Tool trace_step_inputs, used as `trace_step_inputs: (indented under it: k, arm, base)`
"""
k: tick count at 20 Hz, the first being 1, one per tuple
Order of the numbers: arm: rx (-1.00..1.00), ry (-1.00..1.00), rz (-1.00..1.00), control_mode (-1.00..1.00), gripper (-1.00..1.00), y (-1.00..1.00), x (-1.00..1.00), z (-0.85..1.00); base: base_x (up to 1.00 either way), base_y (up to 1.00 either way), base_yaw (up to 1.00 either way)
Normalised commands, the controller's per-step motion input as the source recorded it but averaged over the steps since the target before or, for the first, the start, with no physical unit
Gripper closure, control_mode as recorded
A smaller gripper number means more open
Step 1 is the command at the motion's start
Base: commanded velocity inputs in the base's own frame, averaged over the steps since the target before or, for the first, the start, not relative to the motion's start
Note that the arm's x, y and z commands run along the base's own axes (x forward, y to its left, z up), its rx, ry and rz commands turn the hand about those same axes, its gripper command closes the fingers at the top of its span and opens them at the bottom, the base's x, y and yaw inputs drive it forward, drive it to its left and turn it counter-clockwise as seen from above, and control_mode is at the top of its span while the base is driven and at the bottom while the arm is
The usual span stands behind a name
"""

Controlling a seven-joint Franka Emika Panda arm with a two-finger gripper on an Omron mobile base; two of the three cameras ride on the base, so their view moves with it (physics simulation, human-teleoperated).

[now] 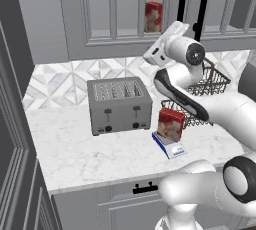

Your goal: Pick the cereal and place it on the digital scale for weighing, and close the cabinet.

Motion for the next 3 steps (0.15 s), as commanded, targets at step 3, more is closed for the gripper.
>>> trace_step_inputs:
  k: [3]
  arm:
    - [0.05, 0.00, 0.14, -1.00, -1.00, 0.00, 1.00, -0.40]
  base:
    - [0.00, 0.00, 0.00]
